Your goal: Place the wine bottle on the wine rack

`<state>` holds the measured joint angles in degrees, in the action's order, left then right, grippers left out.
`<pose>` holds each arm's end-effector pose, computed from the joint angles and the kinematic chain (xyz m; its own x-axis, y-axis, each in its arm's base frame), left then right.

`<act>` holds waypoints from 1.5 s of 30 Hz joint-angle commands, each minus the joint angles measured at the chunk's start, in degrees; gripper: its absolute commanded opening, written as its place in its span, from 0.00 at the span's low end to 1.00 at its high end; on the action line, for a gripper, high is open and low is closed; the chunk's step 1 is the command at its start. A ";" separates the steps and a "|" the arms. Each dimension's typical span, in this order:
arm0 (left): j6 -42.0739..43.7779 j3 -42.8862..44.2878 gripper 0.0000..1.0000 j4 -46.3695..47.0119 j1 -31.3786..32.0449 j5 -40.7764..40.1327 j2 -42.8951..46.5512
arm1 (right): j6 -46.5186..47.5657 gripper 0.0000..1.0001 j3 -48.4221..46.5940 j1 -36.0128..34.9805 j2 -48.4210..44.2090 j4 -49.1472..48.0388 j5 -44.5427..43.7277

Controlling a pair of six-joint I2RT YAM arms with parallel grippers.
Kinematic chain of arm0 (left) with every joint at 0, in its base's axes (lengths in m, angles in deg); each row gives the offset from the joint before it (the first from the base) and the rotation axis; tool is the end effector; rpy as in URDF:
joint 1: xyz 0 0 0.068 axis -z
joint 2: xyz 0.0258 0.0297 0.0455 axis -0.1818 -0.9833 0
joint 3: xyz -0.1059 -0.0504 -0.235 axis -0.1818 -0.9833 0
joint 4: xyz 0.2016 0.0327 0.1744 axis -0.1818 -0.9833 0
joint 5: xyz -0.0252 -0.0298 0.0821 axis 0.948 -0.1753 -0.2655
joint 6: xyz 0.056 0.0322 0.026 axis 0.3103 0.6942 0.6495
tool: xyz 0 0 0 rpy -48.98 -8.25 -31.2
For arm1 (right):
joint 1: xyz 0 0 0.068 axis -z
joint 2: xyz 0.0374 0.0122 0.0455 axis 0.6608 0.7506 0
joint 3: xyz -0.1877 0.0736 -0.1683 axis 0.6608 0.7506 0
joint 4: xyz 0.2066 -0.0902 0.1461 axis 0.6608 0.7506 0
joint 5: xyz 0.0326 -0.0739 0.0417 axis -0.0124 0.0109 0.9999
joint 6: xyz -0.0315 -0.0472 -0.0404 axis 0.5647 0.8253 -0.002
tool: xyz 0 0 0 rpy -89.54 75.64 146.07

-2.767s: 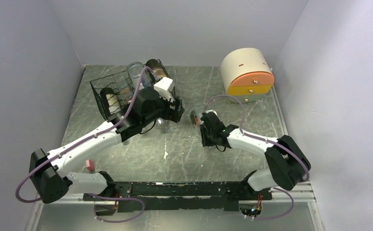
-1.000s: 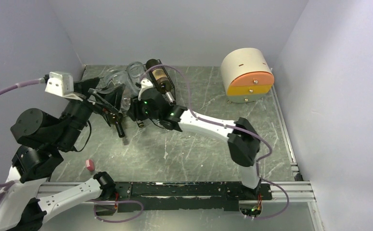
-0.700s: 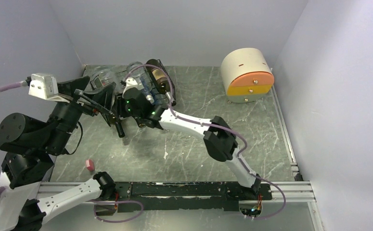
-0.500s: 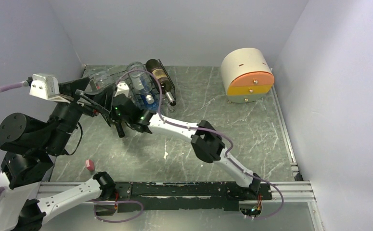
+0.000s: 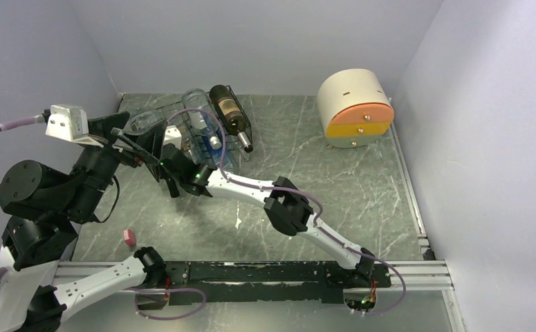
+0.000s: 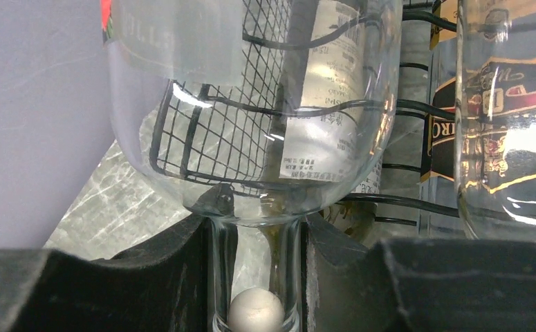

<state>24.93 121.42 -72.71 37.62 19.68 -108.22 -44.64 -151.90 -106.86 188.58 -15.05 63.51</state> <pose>0.0823 -0.0519 0.5231 0.1333 -0.2957 -0.9459 0.3721 0.8996 -0.2288 0.2707 0.5482 0.1956 -0.4845 0.0507 -0.8733 -0.5630 0.7460 0.3556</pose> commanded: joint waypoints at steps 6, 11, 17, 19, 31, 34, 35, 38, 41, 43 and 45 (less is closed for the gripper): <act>-0.38 1.85 0.99 -1.14 -0.22 0.42 -1.53 | -1.05 0.43 -5.33 1.51 -0.71 -13.88 -5.12; -0.21 1.59 0.99 -0.68 -0.25 0.32 -1.71 | -0.23 0.52 -3.41 1.60 -1.53 -14.58 -4.86; -0.11 1.06 0.99 -0.39 -0.20 -0.22 -1.78 | -0.83 0.56 -1.29 2.02 -2.61 -13.98 -5.04; -0.11 1.01 0.99 -0.56 -0.28 -0.34 -1.74 | -0.62 0.58 -1.07 2.09 -2.90 -13.96 -4.81; -0.66 1.26 0.99 -2.07 -0.19 -0.98 -2.73 | -0.40 0.73 4.30 2.12 -8.79 -16.74 -0.77; -1.63 3.21 0.99 -5.39 -0.23 -2.39 -4.25 | 0.26 0.87 7.88 2.12 -12.95 -17.48 1.34; -1.49 3.70 0.99 -6.10 -0.21 -2.02 -4.71 | 0.00 0.93 8.26 2.19 -14.11 -16.38 1.99; -0.56 4.31 0.99 -7.10 -0.22 0.20 -5.12 | -0.31 1.00 13.45 2.35 -19.43 -14.71 3.32; 0.11 3.51 0.99 -6.66 -0.22 0.68 -4.08 | -0.91 1.00 24.81 2.45 -27.17 -16.93 4.14; -0.05 2.23 0.99 -5.62 -0.17 0.15 -2.53 | -1.29 1.00 32.39 2.43 -32.77 -17.05 3.48; -0.05 0.57 0.99 -4.37 -0.17 0.18 -0.90 | -1.42 1.00 39.65 2.32 -38.50 -16.01 2.91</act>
<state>24.10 123.65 -78.54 37.62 19.40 -112.24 -45.49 -122.57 -104.69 158.57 -31.02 66.96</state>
